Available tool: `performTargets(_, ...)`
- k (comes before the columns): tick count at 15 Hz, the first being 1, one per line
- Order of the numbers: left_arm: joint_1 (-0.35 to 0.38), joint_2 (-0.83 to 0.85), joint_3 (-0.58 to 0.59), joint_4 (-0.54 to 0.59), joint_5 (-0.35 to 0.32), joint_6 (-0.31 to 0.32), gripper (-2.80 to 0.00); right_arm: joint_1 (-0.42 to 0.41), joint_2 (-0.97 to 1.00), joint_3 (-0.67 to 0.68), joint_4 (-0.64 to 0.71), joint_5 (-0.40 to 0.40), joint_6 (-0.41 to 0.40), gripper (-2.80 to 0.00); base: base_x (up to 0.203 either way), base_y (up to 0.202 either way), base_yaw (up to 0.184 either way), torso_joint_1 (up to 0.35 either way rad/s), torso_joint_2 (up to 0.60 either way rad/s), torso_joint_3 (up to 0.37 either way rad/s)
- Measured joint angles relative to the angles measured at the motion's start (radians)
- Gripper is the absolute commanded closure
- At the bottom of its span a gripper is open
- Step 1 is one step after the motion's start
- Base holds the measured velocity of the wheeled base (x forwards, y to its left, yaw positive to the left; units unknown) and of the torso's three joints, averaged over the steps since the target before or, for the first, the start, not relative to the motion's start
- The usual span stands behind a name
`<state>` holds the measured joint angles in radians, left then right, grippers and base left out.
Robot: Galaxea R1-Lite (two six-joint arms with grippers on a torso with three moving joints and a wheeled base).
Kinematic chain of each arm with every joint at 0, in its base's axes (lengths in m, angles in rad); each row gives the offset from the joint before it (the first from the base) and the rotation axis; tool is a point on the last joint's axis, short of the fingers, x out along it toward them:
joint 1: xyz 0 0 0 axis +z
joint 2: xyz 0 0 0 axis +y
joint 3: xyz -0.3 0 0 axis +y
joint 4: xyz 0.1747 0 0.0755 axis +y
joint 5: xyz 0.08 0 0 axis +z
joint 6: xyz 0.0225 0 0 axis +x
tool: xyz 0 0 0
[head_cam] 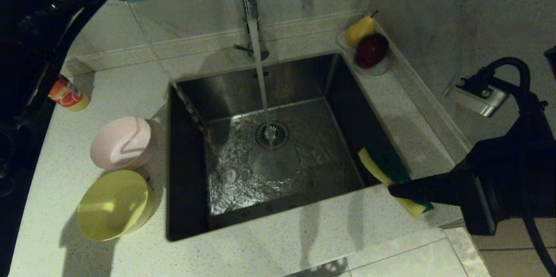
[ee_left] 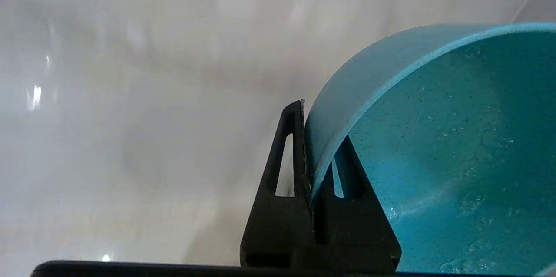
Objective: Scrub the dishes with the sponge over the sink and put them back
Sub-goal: Wash the bowl
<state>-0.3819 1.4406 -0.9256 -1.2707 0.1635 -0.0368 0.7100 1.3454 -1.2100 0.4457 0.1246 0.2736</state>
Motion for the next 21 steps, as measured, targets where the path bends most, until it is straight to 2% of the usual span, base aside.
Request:
performTargets(3, 0.000, -0.016, -0.002, 0.120, 0.001, -0.016, 0.00, 0.000, -0.019, -0.015, 0.002, 0.007, -0.003, 0.00, 0.000, 0.000, 0.000, 0.000, 0.00, 0.000)
performTargets(4, 0.000, -0.032, -0.002, 0.204, 0.001, -0.022, 0.00, 0.000, -0.032, -0.020, 0.005, 0.028, -0.004, 0.00, 0.000, 0.000, 0.000, 0.000, 0.00, 0.000)
performTargets(6, 0.000, -0.086, 0.001, 0.479, -0.004, -0.034, 0.00, 0.000, -0.053, -0.021, 0.009, 0.061, -0.005, 0.00, 0.000, 0.000, 0.000, 0.000, 0.00, 0.000)
performTargets(9, -0.001, -0.180, 0.006, 0.897, -0.016, -0.064, 0.00, 0.000, -0.071, -0.021, 0.013, 0.164, -0.001, 0.00, 0.000, 0.000, 0.000, 0.000, 0.00, 0.000)
performTargets(10, -0.001, -0.202, 0.029, 1.004, -0.021, -0.078, 0.00, 0.000, -0.075, -0.027, 0.015, 0.209, 0.001, 0.00, 0.000, 0.000, 0.000, 0.000, 0.00, 0.000)
performTargets(11, -0.001, -0.215, 0.041, 1.066, -0.024, -0.086, 0.00, 0.000, -0.077, -0.029, 0.017, 0.225, 0.004, 0.00, 0.000, 0.000, 0.000, 0.000, 0.00, 0.000)
performTargets(14, -0.007, -0.218, 0.071, 1.204, -0.064, -0.155, 0.00, 0.000, -0.063, -0.053, 0.025, 0.345, 0.059, 0.00, 0.000, 0.000, 0.000, 0.000, 0.00, 0.000)
performTargets(16, -0.016, -0.189, 0.073, 1.296, -0.093, -0.173, 0.00, 0.000, -0.024, -0.092, 0.046, 0.394, 0.089, 0.00, 0.000, 0.000, 0.000, 0.000, 0.00, 0.000)
performTargets(19, -0.039, -0.116, 0.027, 1.291, -0.105, -0.248, 0.00, 0.000, 0.059, -0.177, 0.078, 0.433, 0.099, 0.00, 0.000, 0.000, 0.000, 0.000, 0.00, 0.000)
performTargets(21, -0.070, -0.073, -0.022, 1.264, -0.094, -0.272, 0.00, 0.000, 0.116, -0.222, 0.081, 0.437, 0.115, 0.00, 0.000, 0.000, 0.000, 0.000, 0.00, 0.000)
